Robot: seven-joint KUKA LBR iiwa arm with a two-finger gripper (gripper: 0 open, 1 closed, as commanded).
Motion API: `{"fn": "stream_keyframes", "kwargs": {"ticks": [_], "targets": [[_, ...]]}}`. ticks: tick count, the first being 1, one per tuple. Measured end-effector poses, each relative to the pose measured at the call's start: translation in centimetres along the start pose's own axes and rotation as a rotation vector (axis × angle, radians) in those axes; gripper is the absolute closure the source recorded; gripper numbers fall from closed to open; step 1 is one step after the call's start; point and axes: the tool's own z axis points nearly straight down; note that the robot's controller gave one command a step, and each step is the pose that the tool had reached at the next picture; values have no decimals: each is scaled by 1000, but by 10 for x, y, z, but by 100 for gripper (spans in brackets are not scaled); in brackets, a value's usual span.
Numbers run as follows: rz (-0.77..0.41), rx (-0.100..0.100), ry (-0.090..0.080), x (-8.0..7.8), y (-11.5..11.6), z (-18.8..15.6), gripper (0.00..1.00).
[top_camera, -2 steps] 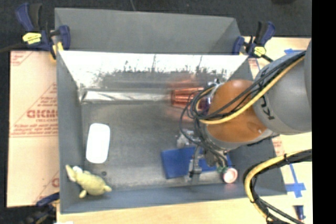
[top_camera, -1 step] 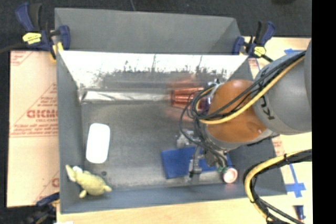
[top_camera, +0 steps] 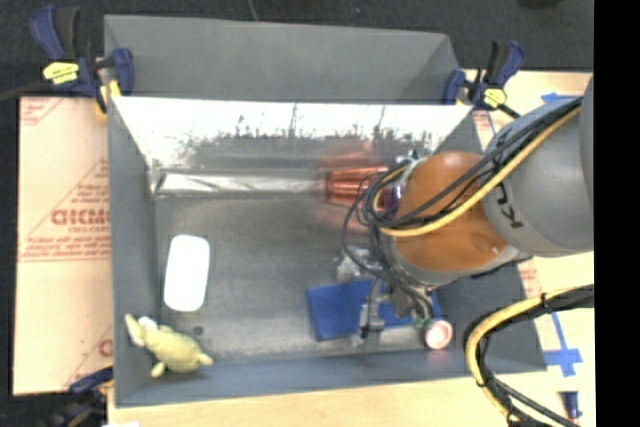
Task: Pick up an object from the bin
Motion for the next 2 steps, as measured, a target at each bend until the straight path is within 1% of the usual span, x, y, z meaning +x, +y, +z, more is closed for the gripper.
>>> {"fn": "stream_keyframes", "kwargs": {"ticks": [2], "targets": [[0,0,0,0,0,0,100]]}}
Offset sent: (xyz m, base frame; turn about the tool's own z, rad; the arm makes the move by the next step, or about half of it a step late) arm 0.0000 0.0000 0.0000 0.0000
